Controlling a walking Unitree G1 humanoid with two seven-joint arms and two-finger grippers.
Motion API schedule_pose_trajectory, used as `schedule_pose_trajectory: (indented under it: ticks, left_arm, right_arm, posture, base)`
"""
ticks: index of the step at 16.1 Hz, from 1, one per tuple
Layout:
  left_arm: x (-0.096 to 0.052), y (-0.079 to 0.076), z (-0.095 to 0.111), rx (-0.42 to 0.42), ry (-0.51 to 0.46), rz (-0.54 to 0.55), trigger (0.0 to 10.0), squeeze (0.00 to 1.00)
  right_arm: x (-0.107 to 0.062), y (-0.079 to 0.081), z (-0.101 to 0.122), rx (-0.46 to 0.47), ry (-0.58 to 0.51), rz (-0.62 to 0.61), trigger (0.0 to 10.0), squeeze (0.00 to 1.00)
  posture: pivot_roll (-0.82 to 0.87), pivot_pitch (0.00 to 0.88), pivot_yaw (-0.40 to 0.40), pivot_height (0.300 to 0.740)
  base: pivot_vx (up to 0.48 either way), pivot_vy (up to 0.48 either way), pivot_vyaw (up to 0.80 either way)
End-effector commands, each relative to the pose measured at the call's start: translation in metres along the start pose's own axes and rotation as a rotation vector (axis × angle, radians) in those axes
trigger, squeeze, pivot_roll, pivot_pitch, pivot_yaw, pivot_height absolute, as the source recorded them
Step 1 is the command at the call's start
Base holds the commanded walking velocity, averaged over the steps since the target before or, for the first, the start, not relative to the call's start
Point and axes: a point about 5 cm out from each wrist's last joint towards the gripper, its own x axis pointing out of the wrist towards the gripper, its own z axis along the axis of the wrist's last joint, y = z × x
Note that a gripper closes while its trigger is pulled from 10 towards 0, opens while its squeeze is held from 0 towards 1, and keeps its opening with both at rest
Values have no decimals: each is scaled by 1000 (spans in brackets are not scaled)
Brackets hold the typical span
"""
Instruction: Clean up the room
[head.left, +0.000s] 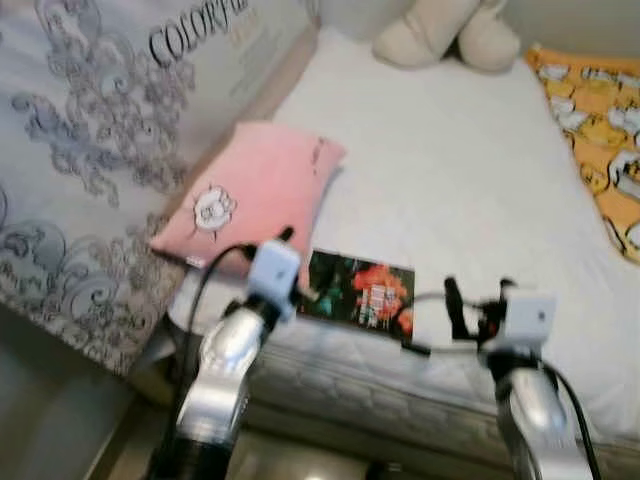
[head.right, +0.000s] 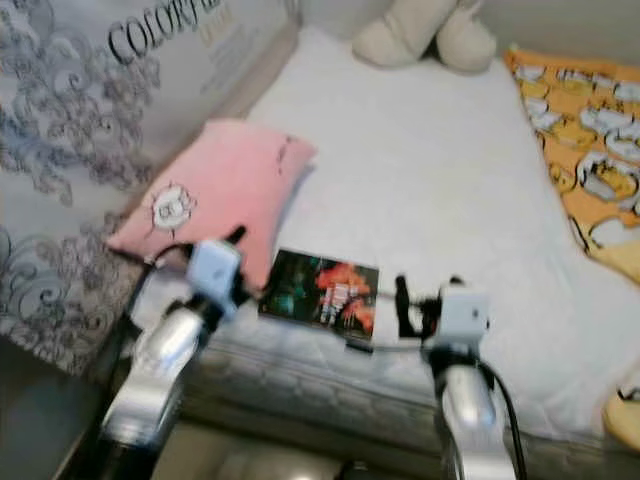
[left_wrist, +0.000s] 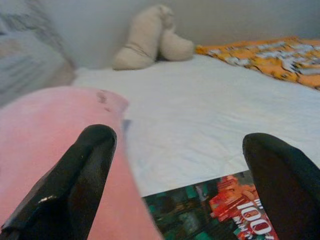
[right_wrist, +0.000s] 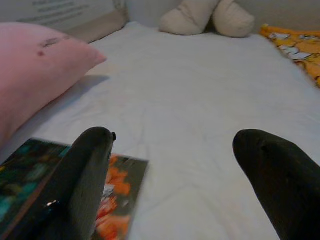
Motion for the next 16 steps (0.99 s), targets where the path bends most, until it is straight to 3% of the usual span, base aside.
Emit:
schedule_pose_trajectory:
  ticks: [1,2,3,6,7,10,12,16]
  left_arm:
    - [-9,12,5,-6,-12,96,10000,0]
    - [-13,17,4,-14,-14,141,10000,0]
    - [-27,28,-1,-25,10,228,10000,0]
    - [-53,36,-16,-13,106,285,10000,0]
    - [-50,43,-21,-52,138,319,10000,0]
    - [-27,45,-16,-108,103,330,10000,0]
    - [-23,43,-19,-122,121,316,10000,0]
    - [-19,44,-27,-106,143,270,10000,0]
  right_arm:
    - [-8,-1,2,19,-3,1,10000,0]
    - [-11,-2,1,26,0,-4,10000,0]
    - [-19,-7,-1,37,-7,-34,10000,0]
    - [-27,-23,1,10,-36,-125,10000,0]
    - [-23,-26,-1,-10,-36,-158,10000,0]
    - [2,-24,1,-10,-50,-148,10000,0]
    - [15,-24,1,-6,-54,-138,10000,0]
    - [19,-21,-4,-7,-44,-129,10000,0]
  posture:
    - [-119,0,-6,740]
    - [-119,0,-6,740]
    - [-114,0,-10,740]
    - [-116,0,-10,740]
    - [-112,0,-11,740]
    - [-107,0,-5,740]
    - [-102,0,-1,740]
    - [-103,0,4,740]
  base:
    - [0,0,0]
    - [0,0,0]
    - [0,0,0]
    - [0,0,0]
    - [0,0,0]
    - [0,-320,0]
    - [0,-476,0]
    - [0,-462,0]
